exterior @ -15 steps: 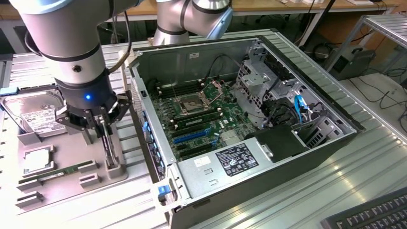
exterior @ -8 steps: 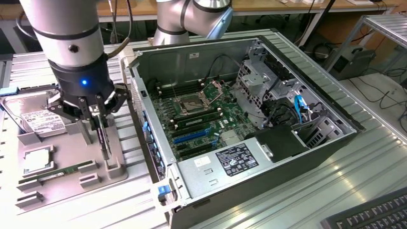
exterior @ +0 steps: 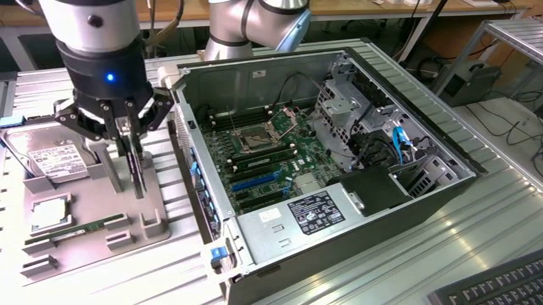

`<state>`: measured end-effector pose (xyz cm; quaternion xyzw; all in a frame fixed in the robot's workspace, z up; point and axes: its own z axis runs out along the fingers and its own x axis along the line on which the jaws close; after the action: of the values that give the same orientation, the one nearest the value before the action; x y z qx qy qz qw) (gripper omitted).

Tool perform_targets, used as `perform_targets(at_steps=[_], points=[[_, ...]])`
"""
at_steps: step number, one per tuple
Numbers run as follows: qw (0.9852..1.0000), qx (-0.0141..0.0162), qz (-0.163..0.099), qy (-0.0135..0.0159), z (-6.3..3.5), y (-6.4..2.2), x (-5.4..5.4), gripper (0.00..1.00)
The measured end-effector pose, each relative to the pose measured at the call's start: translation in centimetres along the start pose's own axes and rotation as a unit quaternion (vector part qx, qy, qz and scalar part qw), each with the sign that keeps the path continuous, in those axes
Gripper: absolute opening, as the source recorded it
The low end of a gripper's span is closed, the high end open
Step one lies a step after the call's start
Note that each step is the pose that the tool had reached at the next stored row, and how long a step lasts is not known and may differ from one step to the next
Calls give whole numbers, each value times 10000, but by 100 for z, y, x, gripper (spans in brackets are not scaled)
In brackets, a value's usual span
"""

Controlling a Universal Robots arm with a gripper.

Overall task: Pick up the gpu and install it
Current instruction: 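Pick up the gpu and move the gpu toward the slot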

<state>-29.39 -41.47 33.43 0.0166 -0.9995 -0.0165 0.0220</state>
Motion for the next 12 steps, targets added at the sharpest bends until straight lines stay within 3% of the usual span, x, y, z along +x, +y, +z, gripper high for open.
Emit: perform_targets(at_steps=[5, 12], points=[[10000, -1, -5, 26, -230, -15, -78, 26], [10000, -5, -15, 65, -642, -100, -278, 26]])
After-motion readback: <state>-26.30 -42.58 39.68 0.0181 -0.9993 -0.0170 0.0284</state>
